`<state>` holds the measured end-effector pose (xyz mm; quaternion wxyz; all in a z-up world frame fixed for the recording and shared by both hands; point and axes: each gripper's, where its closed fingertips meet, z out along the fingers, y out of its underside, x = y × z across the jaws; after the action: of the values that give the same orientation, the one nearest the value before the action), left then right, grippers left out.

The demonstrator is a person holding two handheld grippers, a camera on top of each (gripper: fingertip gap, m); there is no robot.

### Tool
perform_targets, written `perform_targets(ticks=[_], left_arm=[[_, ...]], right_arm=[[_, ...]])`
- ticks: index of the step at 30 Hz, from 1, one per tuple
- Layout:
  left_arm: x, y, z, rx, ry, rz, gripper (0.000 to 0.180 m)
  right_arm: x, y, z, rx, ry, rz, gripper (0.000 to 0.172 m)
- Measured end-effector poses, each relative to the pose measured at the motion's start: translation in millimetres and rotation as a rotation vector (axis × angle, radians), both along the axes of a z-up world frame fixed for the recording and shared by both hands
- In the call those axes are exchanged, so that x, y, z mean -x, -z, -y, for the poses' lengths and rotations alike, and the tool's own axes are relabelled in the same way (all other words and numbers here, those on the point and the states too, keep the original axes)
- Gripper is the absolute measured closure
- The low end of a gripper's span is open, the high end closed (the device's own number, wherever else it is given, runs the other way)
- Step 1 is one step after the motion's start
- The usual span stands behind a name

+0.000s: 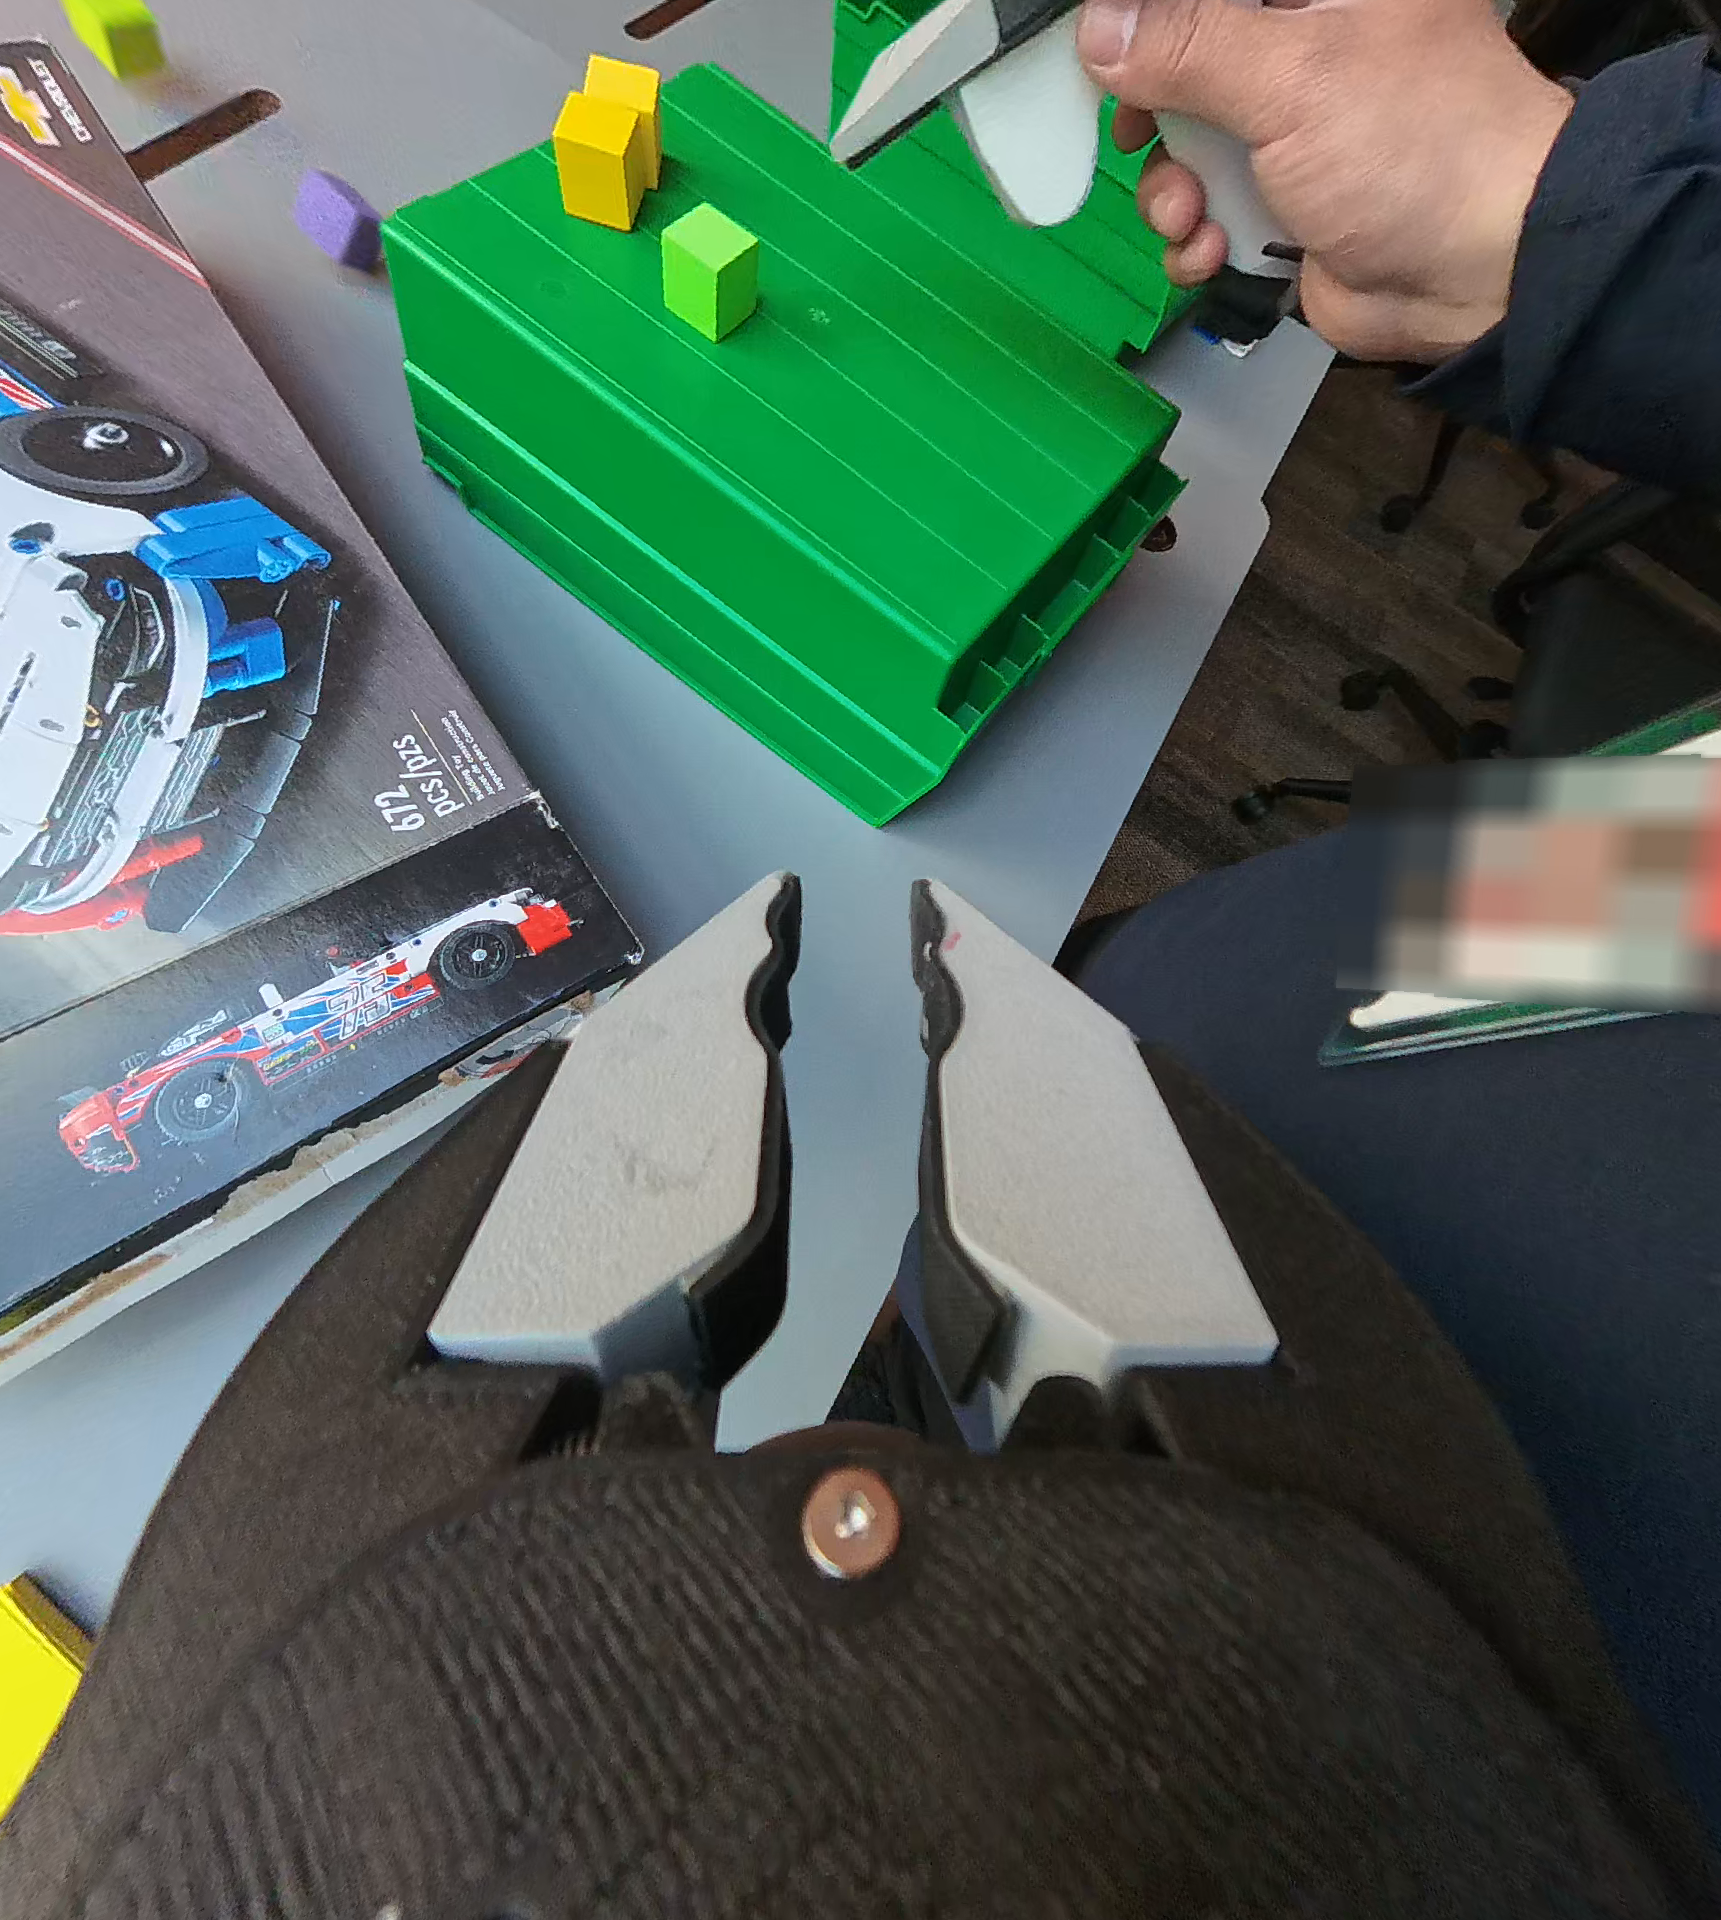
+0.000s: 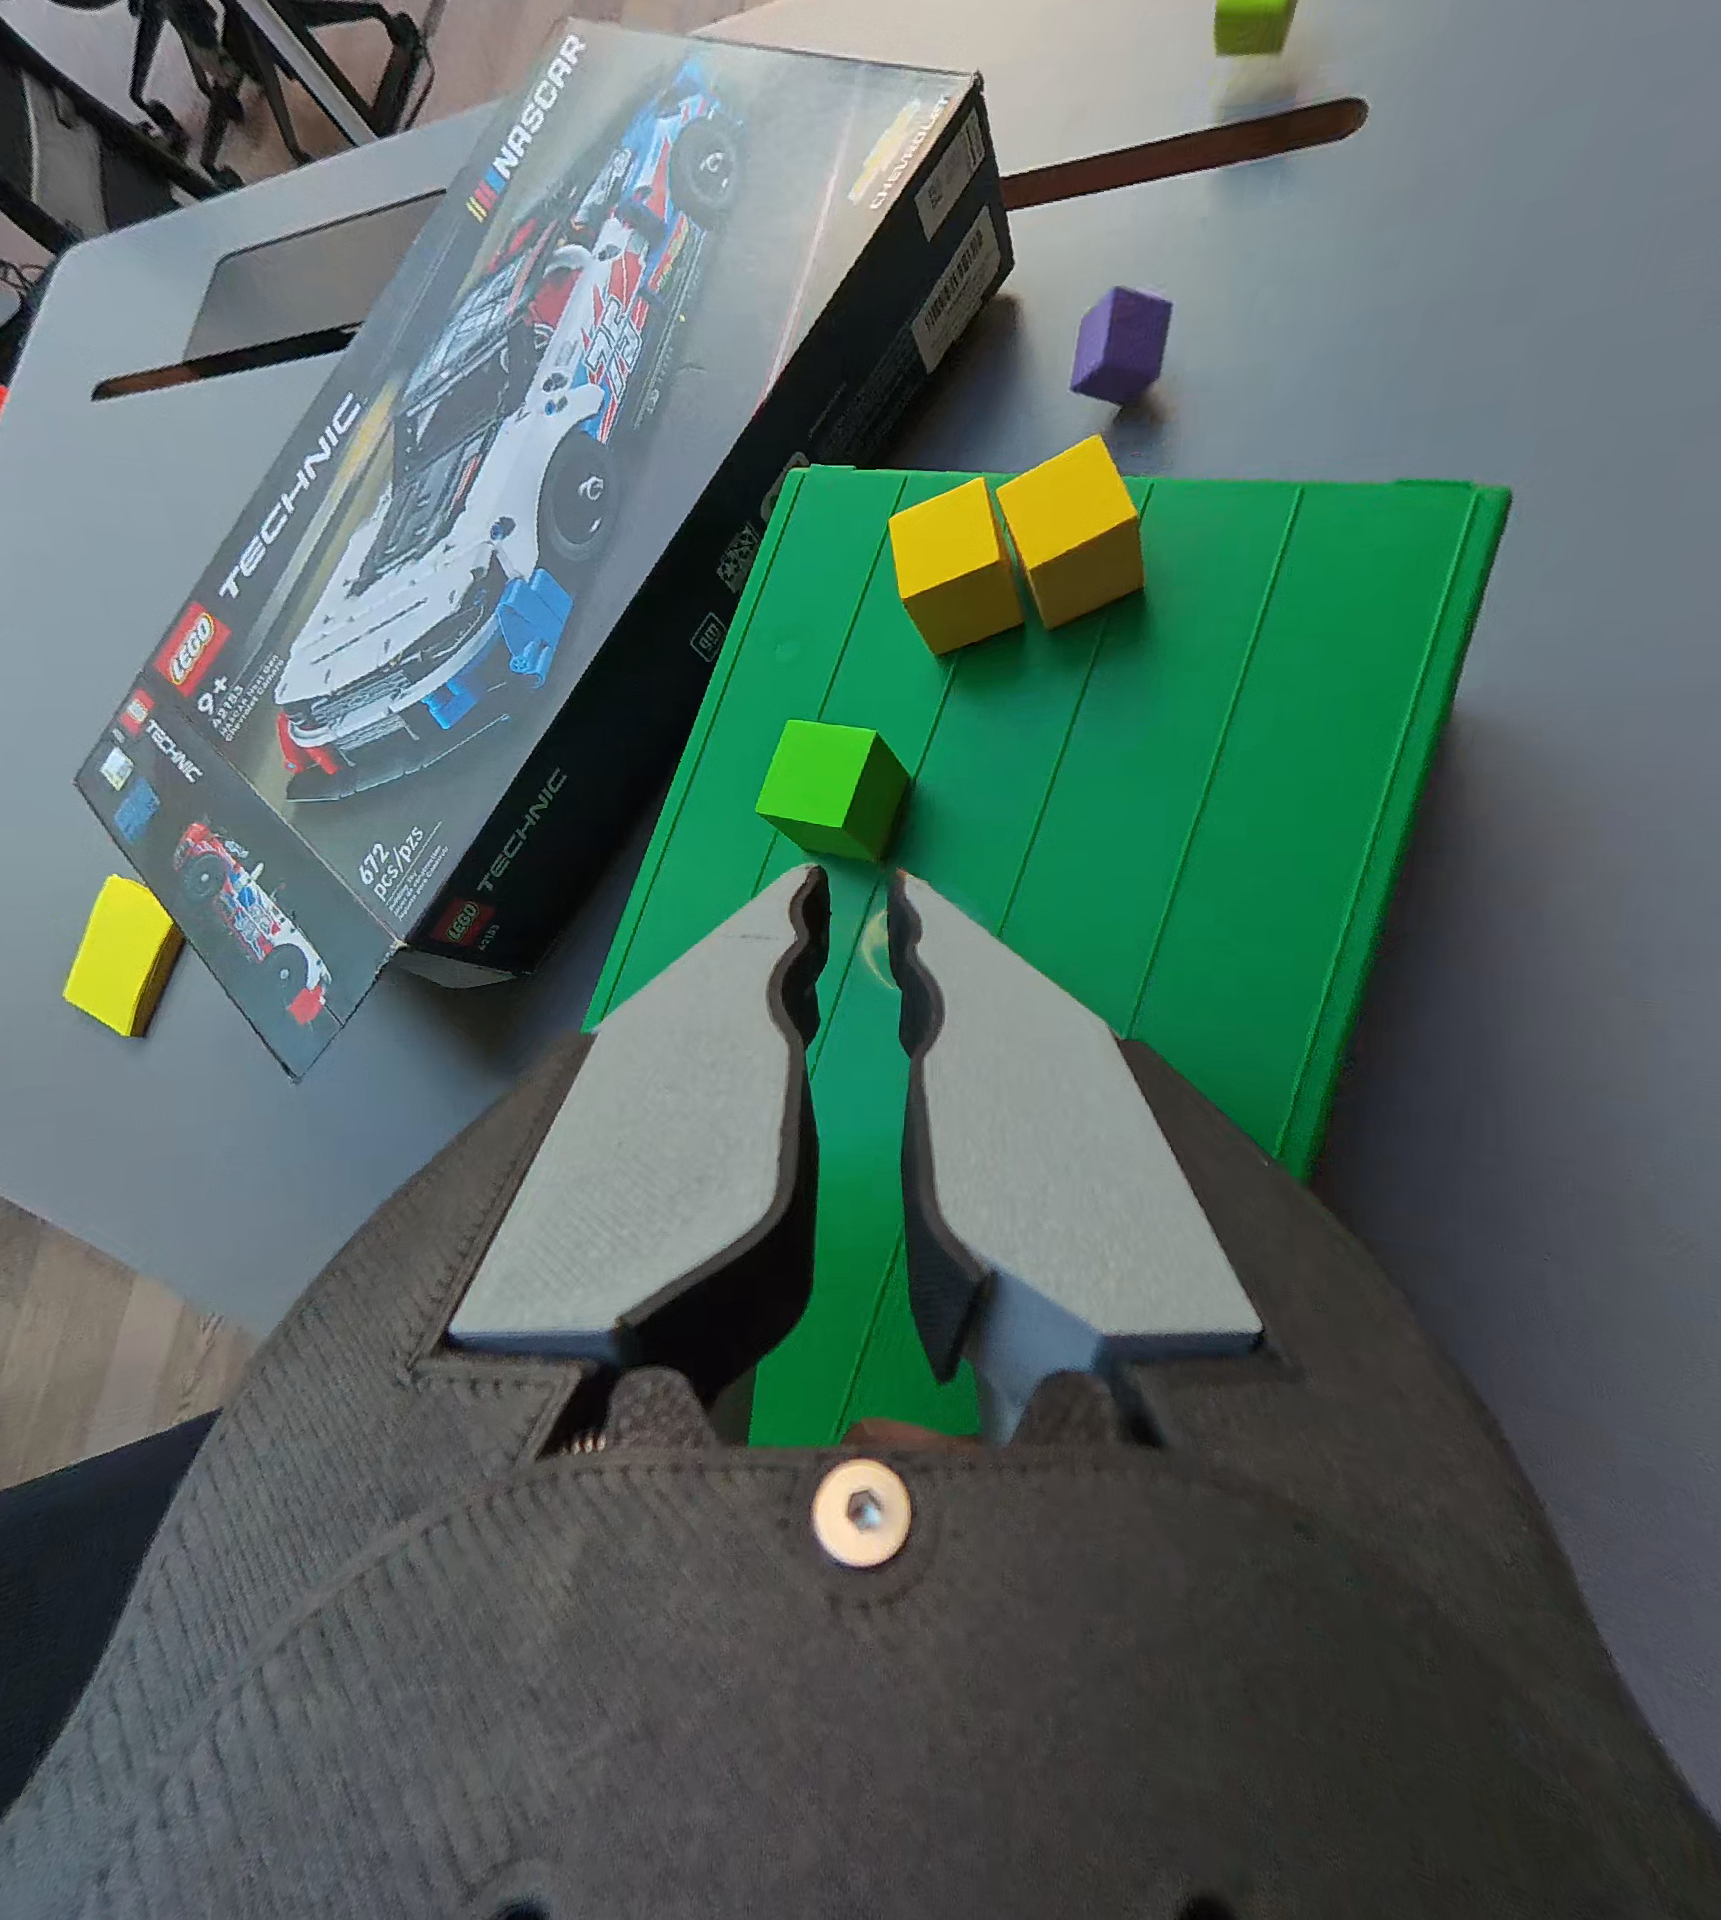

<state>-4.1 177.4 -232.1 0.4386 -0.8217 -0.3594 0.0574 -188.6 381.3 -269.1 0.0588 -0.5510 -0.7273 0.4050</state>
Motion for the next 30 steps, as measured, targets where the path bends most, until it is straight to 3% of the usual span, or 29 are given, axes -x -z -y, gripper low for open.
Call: perform_targets(ticks=[20,23,27,30], left_arm=[[-12.9,15.3,13.1,0.007,0.010,0.036,0.161],[-15.7,17.2,17.0,0.000,0.012,0.036,0.161],[-26.4,15.1,18.4,-0.037,0.050,0.047,0.170],[-37.9,11.0,18.0,-0.062,0.115,0.034,0.180]], right_arm=[[-12.6,6.1,-14.4,-0.024,0.037,-0.007,0.162],[-12.3,-15.6,-16.2,-0.061,0.044,-0.119,0.165],[-8.9,-81.5,-24.6,-0.331,0.098,-0.505,0.172],[-9.8,-81.6,-16.6,-0.401,0.097,-0.468,0.171]])
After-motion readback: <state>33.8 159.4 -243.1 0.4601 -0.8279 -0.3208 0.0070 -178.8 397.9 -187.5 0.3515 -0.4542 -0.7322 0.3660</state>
